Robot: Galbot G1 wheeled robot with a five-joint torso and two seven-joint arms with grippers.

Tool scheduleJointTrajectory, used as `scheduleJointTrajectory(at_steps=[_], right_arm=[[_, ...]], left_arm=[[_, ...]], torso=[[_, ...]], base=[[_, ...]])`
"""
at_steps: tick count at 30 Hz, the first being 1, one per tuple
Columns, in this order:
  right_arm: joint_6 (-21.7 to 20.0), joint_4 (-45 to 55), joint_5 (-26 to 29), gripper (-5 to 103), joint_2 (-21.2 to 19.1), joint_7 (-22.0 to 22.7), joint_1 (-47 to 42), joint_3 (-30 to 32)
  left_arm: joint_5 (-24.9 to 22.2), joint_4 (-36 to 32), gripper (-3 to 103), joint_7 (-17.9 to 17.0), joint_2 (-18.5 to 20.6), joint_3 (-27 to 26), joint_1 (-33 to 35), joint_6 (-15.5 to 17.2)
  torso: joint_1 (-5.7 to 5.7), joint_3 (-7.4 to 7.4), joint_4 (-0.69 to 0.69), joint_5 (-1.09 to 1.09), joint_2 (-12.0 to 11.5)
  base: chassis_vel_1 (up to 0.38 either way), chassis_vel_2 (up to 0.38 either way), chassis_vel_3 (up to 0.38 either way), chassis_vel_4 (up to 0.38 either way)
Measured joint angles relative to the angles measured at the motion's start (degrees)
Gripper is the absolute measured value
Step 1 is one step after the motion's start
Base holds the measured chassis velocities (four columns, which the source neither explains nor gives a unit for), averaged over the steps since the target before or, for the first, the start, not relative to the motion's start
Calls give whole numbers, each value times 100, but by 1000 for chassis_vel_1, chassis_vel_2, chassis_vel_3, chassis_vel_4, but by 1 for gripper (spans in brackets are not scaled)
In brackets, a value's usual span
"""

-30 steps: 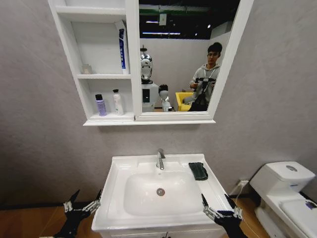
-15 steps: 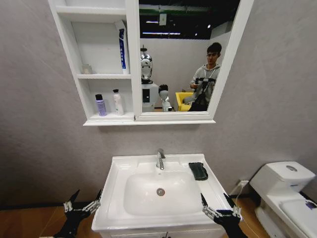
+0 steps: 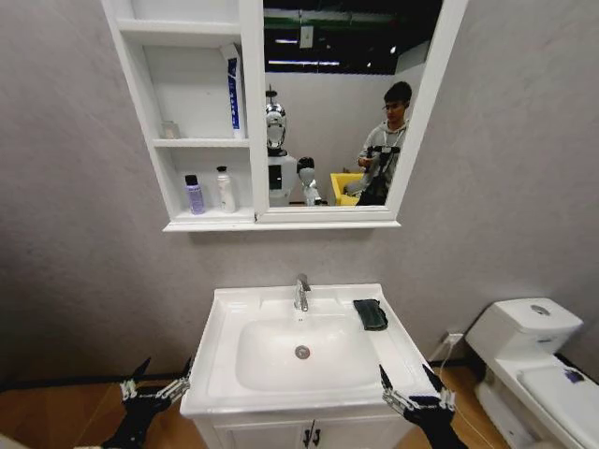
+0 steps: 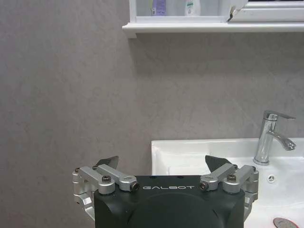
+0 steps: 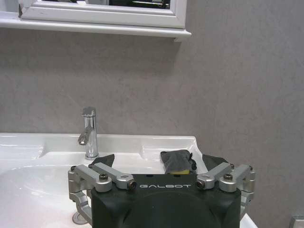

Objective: Move facial cleanser and shampoo from washbasin to cabinet, then wipe washbasin with towel.

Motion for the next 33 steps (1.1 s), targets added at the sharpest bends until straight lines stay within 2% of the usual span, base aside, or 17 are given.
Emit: scheduleJointTrajectory(at_steps=[16, 19, 21, 24, 25, 29, 31, 33], right_arm=[[4, -3, 1, 100, 0, 3, 1, 0], [5, -4, 1, 100, 0, 3, 1, 1], [6, -4, 1, 100, 1, 3, 1, 0], [6, -4, 1, 100, 0, 3, 2, 0], [6, -3, 1, 100, 0, 3, 1, 0], [7, -4, 1, 100, 0, 3, 2, 0], [7, -3, 1, 100, 0, 3, 1, 0], [7, -4, 1, 100, 1, 3, 2, 0]], left_arm=[[0, 0, 100, 0, 0, 0, 1, 1], [0, 0, 100, 1, -1, 0, 1, 1], [0, 0, 100, 0, 0, 0, 1, 0], [0, -1, 100, 0, 0, 0, 0, 1], [0, 0, 100, 0, 0, 0, 0, 0], [0, 0, 100, 0, 0, 0, 0, 0], [0, 0, 100, 0, 1, 0, 0, 1], [0, 0, 100, 0, 0, 0, 0, 1]], torso=[[-1, -1, 1, -3, 1], [0, 0, 1, 3, 1], [-1, -1, 1, -3, 2], [1, 0, 1, 6, 1], [0, -1, -2, -4, 2], [5, 2, 0, 3, -1], [-1, -1, -2, -5, 2], [1, 0, 2, 3, 0]], base=[[324, -334, -312, 324], [377, -365, -376, 348], [362, -373, -362, 363], [358, -354, -355, 348], [350, -353, -332, 351], [362, -350, -354, 345], [350, -364, -338, 348], [374, -346, -329, 353]])
